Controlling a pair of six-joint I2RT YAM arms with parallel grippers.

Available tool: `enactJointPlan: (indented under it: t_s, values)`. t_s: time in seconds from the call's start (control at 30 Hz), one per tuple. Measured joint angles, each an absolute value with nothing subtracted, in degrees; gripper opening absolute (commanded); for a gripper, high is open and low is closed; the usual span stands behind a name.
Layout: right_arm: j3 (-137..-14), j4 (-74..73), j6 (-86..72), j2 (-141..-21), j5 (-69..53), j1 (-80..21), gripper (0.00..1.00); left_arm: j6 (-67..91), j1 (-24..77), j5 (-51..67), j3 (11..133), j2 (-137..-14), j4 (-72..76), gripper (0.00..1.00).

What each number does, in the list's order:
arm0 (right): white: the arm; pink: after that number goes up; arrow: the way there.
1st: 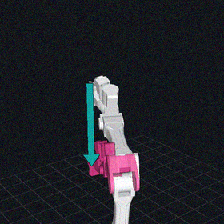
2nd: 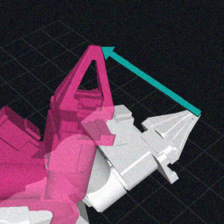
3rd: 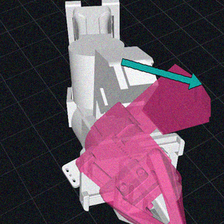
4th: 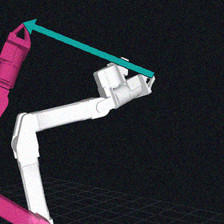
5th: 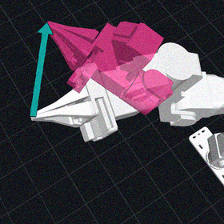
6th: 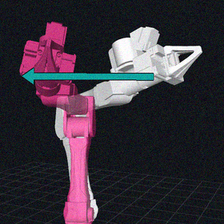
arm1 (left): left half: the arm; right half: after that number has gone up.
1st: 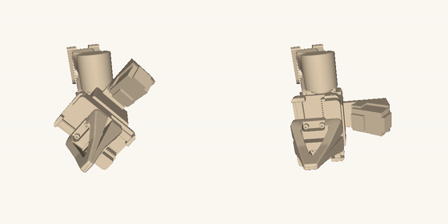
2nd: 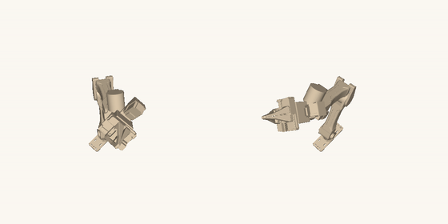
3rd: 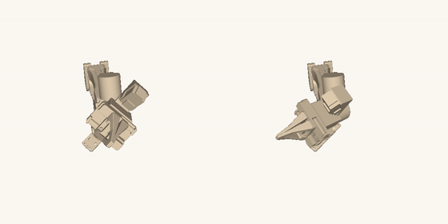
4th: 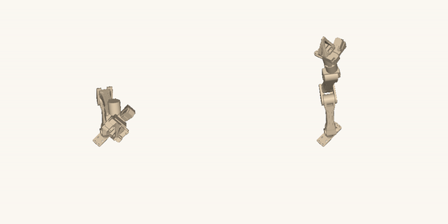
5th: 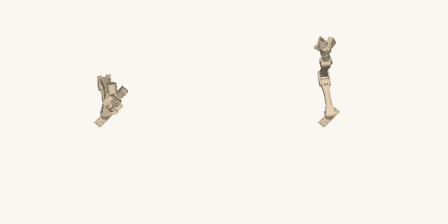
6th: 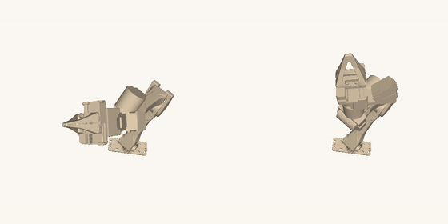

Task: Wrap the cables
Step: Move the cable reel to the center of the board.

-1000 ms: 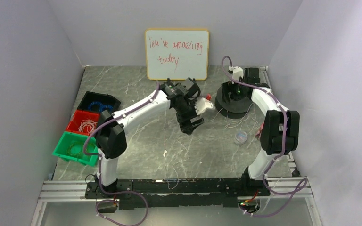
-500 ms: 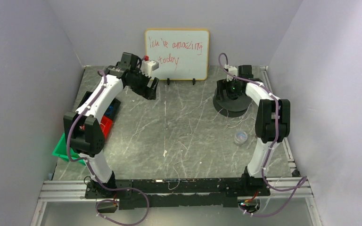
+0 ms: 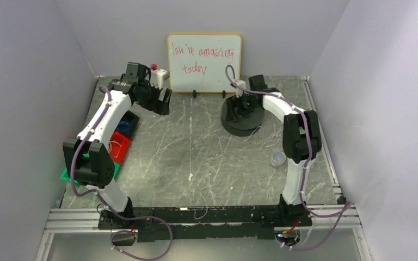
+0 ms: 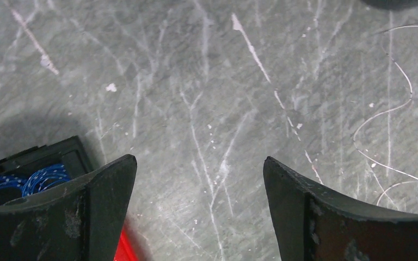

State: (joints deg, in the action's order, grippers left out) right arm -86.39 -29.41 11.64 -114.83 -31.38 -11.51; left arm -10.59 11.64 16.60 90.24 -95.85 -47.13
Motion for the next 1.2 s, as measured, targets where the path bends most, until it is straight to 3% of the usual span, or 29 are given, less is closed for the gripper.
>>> enactJointPlan:
  t_s: [0.6,0.67,0.77,0.9,1.2]
  values:
    - [-102.63,-34.35,13.96,-126.89,-41.82,-36.64,0.85,-9.87,-0.14,16.86,80.82,-90.85,-46.19,0.94]
    - [-102.63,-34.79,14.50,-126.85,-43.00,-38.24,0.87,-9.91,-1.91,17.17,80.58,-89.67,-46.04,0.94]
    - [-102.43,-35.59,16.23,-125.71,-43.31,-39.83,0.99,-10.00,-3.90,17.28,79.85,-88.33,-45.30,0.94]
    - [-99.90,-37.50,22.59,-117.49,-39.35,-39.51,0.99,-10.48,-4.05,18.46,78.46,-87.13,-45.34,0.94]
    - [-78.56,-43.29,54.08,-79.55,-31.29,-42.46,0.99,-14.50,-3.99,23.51,75.09,-83.35,-47.35,0.94]
